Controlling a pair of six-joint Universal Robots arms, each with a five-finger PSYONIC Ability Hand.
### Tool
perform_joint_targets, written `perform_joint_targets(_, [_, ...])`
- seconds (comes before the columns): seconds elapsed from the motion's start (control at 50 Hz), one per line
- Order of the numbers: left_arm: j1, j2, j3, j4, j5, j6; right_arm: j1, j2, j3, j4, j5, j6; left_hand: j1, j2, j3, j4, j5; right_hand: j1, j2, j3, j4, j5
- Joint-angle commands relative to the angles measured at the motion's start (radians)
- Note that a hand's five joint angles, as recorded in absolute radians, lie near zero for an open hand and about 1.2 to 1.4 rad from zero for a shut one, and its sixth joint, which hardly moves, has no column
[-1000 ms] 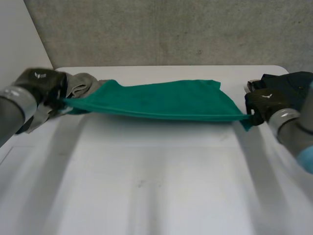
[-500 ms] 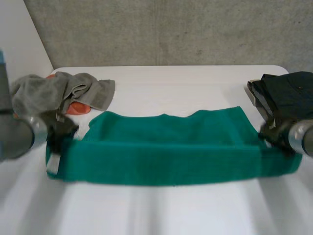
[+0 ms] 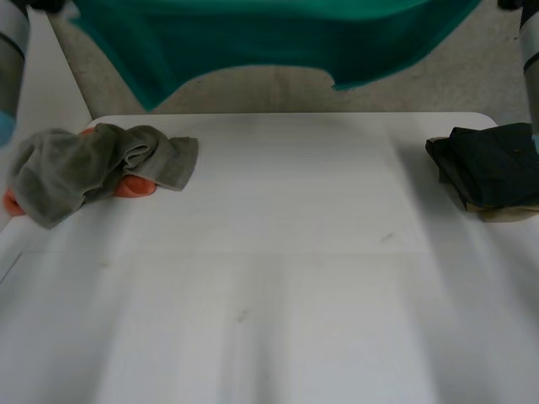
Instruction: Fold the laundry.
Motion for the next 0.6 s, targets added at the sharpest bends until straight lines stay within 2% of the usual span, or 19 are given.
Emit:
perform_joint_targets(0.02, [0.011, -0.024, -0.24, 0.034, 0.015, 0.058, -0.012, 0.032, 0.137, 0.039, -0.007, -0.009, 0.248, 0.199, 0.207, 0.199, 0.229, 0.264, 0.217, 0.207, 0.2, 0.189])
perform_joint_targets(0.1, [0.01, -0.035, -0.381, 0.066, 0.06, 0.092, -0.032, 0.054, 0.234, 0.112, -0.021, -0.014, 0.248, 0.199, 0.207, 0.199, 0.229, 0.264, 0.217, 0.207, 0.2, 0.189])
perform_joint_targets(0.16, [0.011, -0.031, -0.527, 0.072, 0.123, 0.168, -0.052, 0.06, 0.34, 0.213, -0.044, -0.033, 0.248, 0.199, 0.207, 0.199, 0.229, 0.264, 0.217, 0.207, 0.2, 0.189])
perform_joint_targets(0.24, [0.025, -0.003, -0.651, 0.028, 0.152, 0.273, -0.073, 0.04, 0.452, 0.348, -0.059, -0.116, 0.248, 0.199, 0.207, 0.199, 0.229, 0.264, 0.217, 0.207, 0.2, 0.189])
perform_joint_targets(0.32, [0.043, 0.076, -0.782, -0.116, 0.141, 0.395, -0.122, -0.05, 0.561, 0.538, -0.056, -0.277, 0.248, 0.199, 0.207, 0.199, 0.229, 0.264, 0.217, 0.207, 0.2, 0.189])
perform_joint_targets(0.36, [0.059, 0.15, -0.857, -0.281, 0.106, 0.472, -0.187, -0.136, 0.648, 0.711, -0.062, -0.438, 0.248, 0.199, 0.207, 0.199, 0.229, 0.264, 0.217, 0.207, 0.2, 0.189])
perform_joint_targets(0.42, [0.074, 0.214, -0.912, -0.504, 0.077, 0.526, -0.247, -0.211, 0.737, 0.861, -0.068, -0.614, 0.248, 0.199, 0.207, 0.199, 0.229, 0.264, 0.217, 0.207, 0.2, 0.189])
perform_joint_targets(0.48, [0.085, 0.245, -0.931, -0.644, 0.091, 0.555, -0.276, -0.248, 0.773, 0.897, -0.097, -0.722, 0.248, 0.199, 0.207, 0.199, 0.229, 0.264, 0.217, 0.207, 0.2, 0.189])
perform_joint_targets(0.5, [0.086, 0.256, -0.929, -0.69, 0.118, 0.567, -0.279, -0.267, 0.786, 0.893, -0.117, -0.759, 0.248, 0.199, 0.207, 0.199, 0.229, 0.264, 0.217, 0.207, 0.2, 0.189])
perform_joint_targets(0.6, [0.077, 0.27, -0.874, -0.701, 0.163, 0.566, -0.259, -0.27, 0.77, 0.865, -0.152, -0.703, 0.248, 0.199, 0.207, 0.199, 0.229, 0.264, 0.217, 0.207, 0.2, 0.189])
